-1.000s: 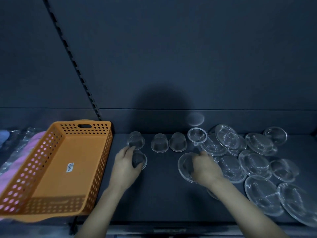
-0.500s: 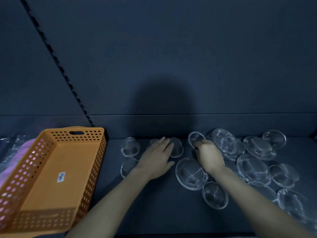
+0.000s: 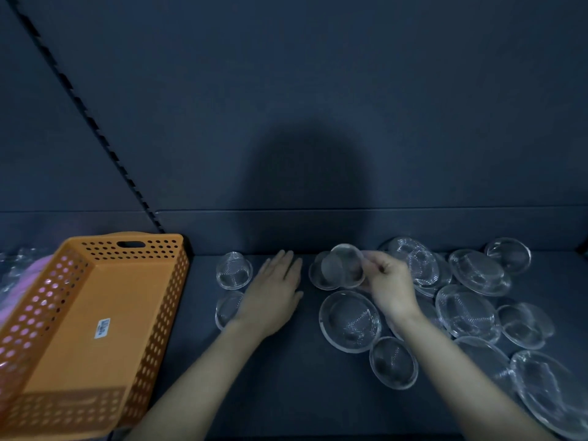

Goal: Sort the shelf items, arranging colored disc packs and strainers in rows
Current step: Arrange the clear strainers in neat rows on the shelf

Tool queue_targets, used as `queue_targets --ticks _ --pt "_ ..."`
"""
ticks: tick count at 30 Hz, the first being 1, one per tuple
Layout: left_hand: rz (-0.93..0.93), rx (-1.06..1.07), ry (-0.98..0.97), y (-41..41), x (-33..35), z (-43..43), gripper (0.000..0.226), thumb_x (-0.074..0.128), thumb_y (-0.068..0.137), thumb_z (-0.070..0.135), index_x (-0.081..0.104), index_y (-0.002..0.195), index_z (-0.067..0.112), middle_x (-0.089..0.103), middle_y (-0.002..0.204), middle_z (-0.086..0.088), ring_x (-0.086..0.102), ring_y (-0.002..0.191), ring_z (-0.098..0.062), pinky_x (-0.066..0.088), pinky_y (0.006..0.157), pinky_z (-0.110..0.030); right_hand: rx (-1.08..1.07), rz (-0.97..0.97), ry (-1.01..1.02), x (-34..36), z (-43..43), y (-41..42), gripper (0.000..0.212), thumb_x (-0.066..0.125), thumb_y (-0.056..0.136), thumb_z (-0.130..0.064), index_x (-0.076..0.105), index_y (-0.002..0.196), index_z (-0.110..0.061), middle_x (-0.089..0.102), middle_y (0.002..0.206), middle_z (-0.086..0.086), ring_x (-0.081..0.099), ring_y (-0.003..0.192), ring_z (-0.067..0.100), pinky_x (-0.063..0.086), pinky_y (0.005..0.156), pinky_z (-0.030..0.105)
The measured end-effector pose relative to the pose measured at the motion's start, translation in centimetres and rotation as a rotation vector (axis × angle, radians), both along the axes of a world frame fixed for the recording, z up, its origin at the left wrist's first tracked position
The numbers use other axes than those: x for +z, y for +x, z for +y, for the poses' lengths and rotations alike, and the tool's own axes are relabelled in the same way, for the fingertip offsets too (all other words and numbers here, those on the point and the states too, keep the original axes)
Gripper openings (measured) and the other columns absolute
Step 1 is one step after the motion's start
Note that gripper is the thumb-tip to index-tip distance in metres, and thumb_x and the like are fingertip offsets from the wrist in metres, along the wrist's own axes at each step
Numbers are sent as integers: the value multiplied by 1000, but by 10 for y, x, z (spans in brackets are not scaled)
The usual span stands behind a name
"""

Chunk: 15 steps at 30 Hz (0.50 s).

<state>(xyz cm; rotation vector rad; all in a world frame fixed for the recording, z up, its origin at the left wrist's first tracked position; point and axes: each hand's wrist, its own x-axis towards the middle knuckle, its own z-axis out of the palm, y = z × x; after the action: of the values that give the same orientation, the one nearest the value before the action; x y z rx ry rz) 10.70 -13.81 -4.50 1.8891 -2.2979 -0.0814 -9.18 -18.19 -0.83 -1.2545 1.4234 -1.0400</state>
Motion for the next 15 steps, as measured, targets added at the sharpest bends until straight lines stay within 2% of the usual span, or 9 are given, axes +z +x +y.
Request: queue_targets --ticks 2,4,7,10,11,13,15 --pt "45 48 -33 15 2 12 53 40 99 29 29 146 6 23 155 -13 13 146 -24 5 118 -30 76 -29 115 -3 11 9 18 54 94 -7 71 88 -8 67 66 3 64 59 12 56 55 32" --pt "104 128 -34 29 3 25 48 43 99 24 36 142 5 29 152 -13 18 145 -25 12 119 -31 180 60 184 -9 22 21 26 51 93 -2 69 78 -13 66 59 -1 64 53 8 54 47 28" --pt "126 210 -11 43 2 39 47 44 98 23 38 142 6 33 150 -10 25 141 -24 23 115 -35 307 206 232 -19 34 43 30 48 92 3 66 71 -11 66 62 3 65 64 19 59 66 46" --pt "140 236 -27 48 2 48 42 45 97 21 45 136 6 43 140 -8 37 133 -25 27 112 -39 333 190 291 -25 39 60 32 47 91 4 65 71 -11 67 75 13 66 71 26 58 71 54" --pt "158 248 -38 49 2 51 40 45 97 21 46 135 7 44 139 -7 38 132 -24 27 112 -41 353 250 257 -27 39 64 29 47 90 3 67 74 -10 69 81 15 68 77 28 57 74 52" --pt "206 283 -42 53 -1 57 40 45 98 21 44 136 9 42 142 -6 35 135 -22 24 115 -42 411 496 95 -29 37 66 23 47 89 0 69 90 -7 71 94 15 66 92 30 53 83 43" --pt "248 314 -31 58 -3 61 43 43 99 24 41 140 9 37 148 -8 27 141 -23 21 117 -41 446 659 -58 -28 36 66 22 49 90 -6 66 104 -5 68 104 15 61 100 30 46 85 34"
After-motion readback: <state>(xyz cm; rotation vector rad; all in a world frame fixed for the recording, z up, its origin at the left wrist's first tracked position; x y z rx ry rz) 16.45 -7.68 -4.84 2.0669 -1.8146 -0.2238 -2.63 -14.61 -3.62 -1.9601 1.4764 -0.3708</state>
